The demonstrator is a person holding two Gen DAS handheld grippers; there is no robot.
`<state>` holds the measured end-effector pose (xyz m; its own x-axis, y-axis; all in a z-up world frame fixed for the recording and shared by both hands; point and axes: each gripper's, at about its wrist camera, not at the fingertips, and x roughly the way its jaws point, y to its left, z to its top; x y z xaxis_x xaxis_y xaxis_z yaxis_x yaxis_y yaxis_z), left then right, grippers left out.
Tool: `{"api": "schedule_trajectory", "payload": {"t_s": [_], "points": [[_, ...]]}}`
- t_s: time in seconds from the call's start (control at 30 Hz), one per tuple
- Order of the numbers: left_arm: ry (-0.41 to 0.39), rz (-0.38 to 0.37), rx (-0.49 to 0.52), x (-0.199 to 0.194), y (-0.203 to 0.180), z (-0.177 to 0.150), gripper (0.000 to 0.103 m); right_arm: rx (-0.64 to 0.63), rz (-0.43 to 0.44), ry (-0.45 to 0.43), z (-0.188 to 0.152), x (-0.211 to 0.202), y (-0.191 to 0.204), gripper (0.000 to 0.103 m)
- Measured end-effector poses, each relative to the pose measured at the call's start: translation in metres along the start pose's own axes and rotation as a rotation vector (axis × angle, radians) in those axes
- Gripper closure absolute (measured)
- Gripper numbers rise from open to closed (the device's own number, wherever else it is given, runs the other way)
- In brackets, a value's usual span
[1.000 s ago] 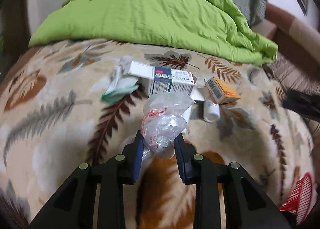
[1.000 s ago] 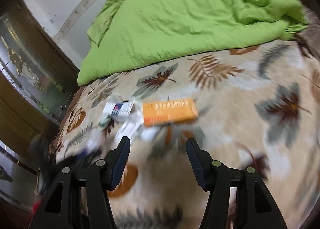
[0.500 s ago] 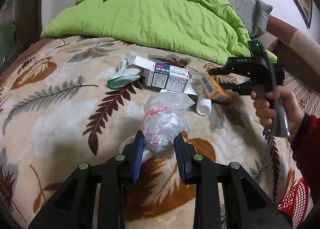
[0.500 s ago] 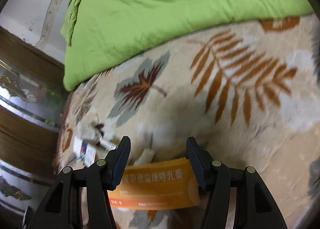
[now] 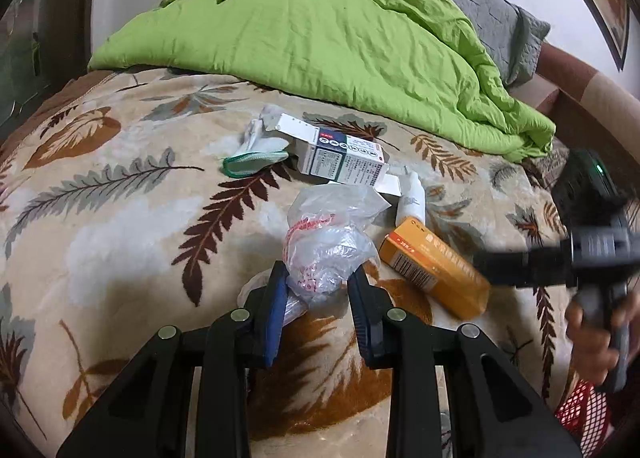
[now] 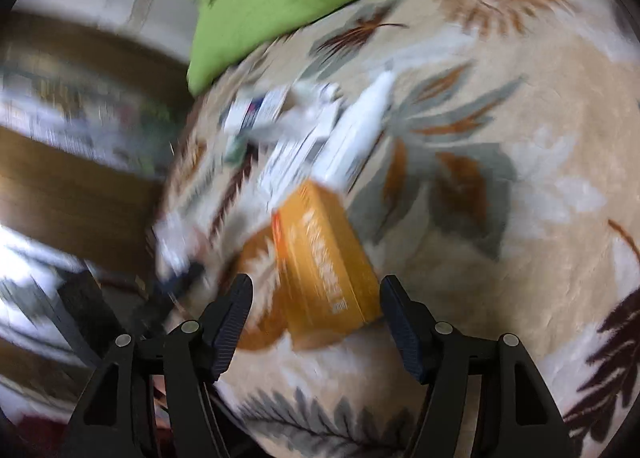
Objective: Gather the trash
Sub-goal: 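Grasp the clear plastic bag with the left tool while the right tool grasps the orange box, then lift the plastic bag and orange box off the bed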
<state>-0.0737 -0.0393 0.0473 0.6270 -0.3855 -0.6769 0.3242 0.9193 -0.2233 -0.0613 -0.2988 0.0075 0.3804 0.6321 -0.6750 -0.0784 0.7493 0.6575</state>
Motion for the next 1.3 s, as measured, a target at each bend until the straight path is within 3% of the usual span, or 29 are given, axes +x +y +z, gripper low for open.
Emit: {"api": "schedule_trajectory", "payload": {"t_s": [0.17,0.3,0.4,0.43,0.6,0.87,1.3], "points": [[-0.001,0.001,-0.023,-0.001,0.003,0.000,0.074,-0.274,-0.219,0.004,-0.005,0.017,0.040,0.029],[0.007,0.000,-0.017,-0.001,0.004,0.000,0.074,-0.316,-0.295,-0.005,-0.001,0.032,0.046,0.028],[0.011,-0.002,-0.014,-0.003,0.003,-0.001,0.074,-0.320,-0.356,0.002,-0.003,0.041,0.050,0.047],[0.010,-0.003,-0.014,-0.003,0.002,-0.001,0.074,-0.320,-0.369,-0.006,-0.007,0.040,0.054,0.047],[0.000,-0.001,-0.009,-0.009,0.000,-0.003,0.074,-0.268,-0.382,-0.081,-0.034,0.019,0.071,0.049],[-0.024,0.007,0.035,-0.032,-0.013,-0.019,0.074,-0.246,-0.487,-0.286,-0.093,-0.022,0.109,0.049],[-0.060,0.044,0.070,-0.067,-0.020,-0.044,0.074,-0.174,-0.486,-0.426,-0.129,-0.048,0.109,0.049]]}}
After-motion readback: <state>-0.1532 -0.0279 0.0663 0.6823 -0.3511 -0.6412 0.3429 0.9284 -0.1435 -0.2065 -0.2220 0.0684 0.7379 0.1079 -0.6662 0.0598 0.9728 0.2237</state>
